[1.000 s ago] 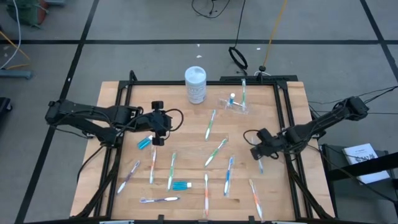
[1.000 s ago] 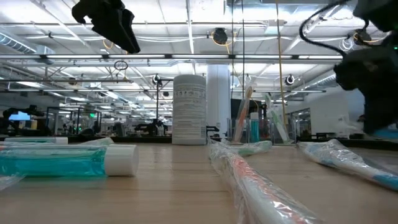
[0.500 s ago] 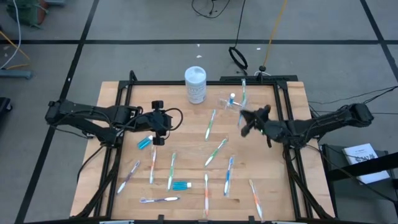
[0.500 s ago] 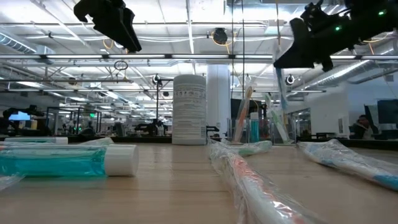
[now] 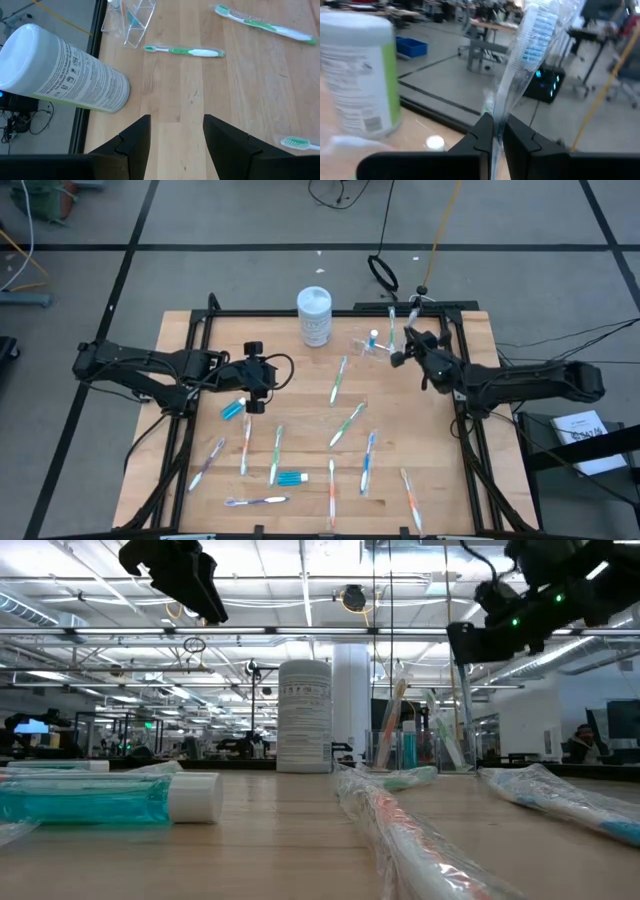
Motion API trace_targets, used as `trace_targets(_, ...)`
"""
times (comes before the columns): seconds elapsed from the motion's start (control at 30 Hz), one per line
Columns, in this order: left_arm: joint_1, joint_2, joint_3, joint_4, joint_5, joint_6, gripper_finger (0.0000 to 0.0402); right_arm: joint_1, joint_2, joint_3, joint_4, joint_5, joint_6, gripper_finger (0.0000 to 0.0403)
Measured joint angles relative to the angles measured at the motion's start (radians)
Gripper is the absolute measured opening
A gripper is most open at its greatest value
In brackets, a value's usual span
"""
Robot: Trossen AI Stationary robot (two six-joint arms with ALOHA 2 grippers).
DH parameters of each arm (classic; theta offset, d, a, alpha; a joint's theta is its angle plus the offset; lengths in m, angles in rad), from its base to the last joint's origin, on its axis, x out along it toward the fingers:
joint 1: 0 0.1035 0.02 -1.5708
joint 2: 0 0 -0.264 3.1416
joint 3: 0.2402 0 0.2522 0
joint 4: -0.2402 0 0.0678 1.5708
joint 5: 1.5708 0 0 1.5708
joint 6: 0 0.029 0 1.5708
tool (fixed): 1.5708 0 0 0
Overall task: Pick & Place toothbrushing station
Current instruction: Put the white and blue toothbrush into the transparent mesh organizer
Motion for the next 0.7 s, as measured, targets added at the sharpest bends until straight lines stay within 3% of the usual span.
trace_targets(0.2,0.000,0.000,0.000,0.013,0.000,-0.001,0.0186,-0.042,0.044,-0.112,0.055,-0.057,0.127,0.0019)
trace_targets(0.47,0.000,0.000,0.000,0.037,0.001,-0.005,0.0186,-0.046,0.046,-0.234,0.172,-0.119,0.124,0.0021)
trace_targets(0.7,0.000,0.000,0.000,0.050,0.001,-0.007,0.0186,-0.048,0.046,-0.254,0.215,-0.157,0.087,0.0066)
